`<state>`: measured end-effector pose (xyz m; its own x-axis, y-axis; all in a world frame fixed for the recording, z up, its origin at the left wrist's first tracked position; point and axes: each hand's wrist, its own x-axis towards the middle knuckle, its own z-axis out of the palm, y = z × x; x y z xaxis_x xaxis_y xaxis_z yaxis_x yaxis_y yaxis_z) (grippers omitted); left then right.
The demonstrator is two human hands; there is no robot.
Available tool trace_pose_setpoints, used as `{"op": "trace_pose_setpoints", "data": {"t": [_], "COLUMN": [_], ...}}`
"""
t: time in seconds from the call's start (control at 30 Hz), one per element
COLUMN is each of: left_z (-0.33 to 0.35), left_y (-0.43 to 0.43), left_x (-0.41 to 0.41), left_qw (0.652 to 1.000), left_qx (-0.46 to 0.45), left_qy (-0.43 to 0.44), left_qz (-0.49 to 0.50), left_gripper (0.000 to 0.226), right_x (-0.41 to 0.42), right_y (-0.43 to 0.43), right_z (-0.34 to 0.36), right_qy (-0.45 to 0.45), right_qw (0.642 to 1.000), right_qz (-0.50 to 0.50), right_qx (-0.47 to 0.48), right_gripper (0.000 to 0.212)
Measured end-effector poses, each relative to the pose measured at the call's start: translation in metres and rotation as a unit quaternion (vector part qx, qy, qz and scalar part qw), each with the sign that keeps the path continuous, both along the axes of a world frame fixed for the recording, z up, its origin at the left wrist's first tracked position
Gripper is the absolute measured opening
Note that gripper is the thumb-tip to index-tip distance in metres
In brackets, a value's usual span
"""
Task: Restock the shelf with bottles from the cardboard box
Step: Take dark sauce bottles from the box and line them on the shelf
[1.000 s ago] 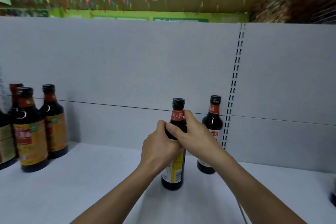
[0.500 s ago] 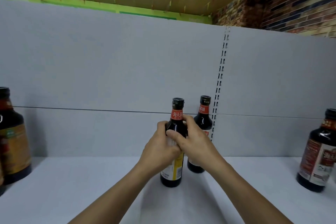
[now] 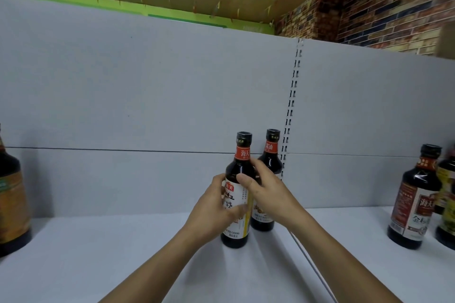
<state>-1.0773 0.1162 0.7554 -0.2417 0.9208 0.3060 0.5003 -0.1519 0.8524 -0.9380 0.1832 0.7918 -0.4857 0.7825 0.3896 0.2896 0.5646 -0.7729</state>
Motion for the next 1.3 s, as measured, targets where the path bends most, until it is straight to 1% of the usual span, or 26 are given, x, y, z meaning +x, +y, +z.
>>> {"op": "trace_pose_setpoints", "data": {"t": [0.17,0.27,0.4,0.5,0.67,0.77,0.83,0.93,1.0,1.03,1.1,1.17,1.3], "left_z": [-0.013,-0.021,-0.025,-0.027,-0.030,-0.031,-0.031,-0.030,-0.030,-0.030,-0.030,-0.030,-0.034], "left_y": [0.007,0.011,0.018,0.025,0.036,0.042,0.045,0.048,0.050,0.052,0.054,0.055,0.060], "left_x": [0.000,-0.001,0.001,0.004,0.010,0.011,0.011,0.010,0.011,0.011,0.010,0.010,0.008], "left_qw": [1.000,0.999,0.997,0.995,0.992,0.993,0.994,0.994,0.993,0.993,0.992,0.992,0.991], "left_qx": [-0.024,-0.023,-0.021,-0.021,-0.018,-0.024,-0.031,-0.032,-0.029,-0.028,-0.025,-0.024,-0.031], "left_qy": [0.006,0.009,0.025,0.039,0.054,0.037,0.025,0.015,0.016,0.015,0.012,0.008,0.003], "left_qz": [0.009,0.032,0.070,0.090,0.112,0.108,0.103,0.105,0.113,0.116,0.121,0.123,0.128], "left_gripper": [0.065,0.064,0.058,0.057,0.058,0.061,0.059,0.059,0.060,0.060,0.059,0.059,0.058], "right_x": [0.001,0.001,0.005,0.014,0.036,0.051,0.058,0.060,0.058,0.056,0.051,0.047,0.040], "right_y": [0.006,0.008,0.008,0.008,0.018,0.032,0.043,0.059,0.067,0.070,0.074,0.074,0.075], "right_z": [-0.003,-0.014,-0.028,-0.034,-0.033,-0.033,-0.037,-0.048,-0.056,-0.059,-0.063,-0.064,-0.067], "right_qy": [0.011,0.008,-0.001,-0.003,0.026,0.038,0.022,-0.019,-0.027,-0.018,0.006,0.022,0.022], "right_qw": [1.000,0.998,0.992,0.986,0.978,0.978,0.982,0.990,0.994,0.995,0.995,0.994,0.995], "right_qz": [-0.020,-0.047,-0.084,-0.098,-0.146,-0.175,-0.177,-0.139,-0.103,-0.082,-0.042,-0.009,0.006], "right_qx": [0.004,0.043,0.096,0.132,0.146,0.109,0.059,-0.010,-0.041,-0.060,-0.091,-0.104,-0.101], "right_gripper": [0.047,0.040,0.047,0.037,0.017,0.021,0.036,0.066,0.078,0.081,0.081,0.076,0.055]}}
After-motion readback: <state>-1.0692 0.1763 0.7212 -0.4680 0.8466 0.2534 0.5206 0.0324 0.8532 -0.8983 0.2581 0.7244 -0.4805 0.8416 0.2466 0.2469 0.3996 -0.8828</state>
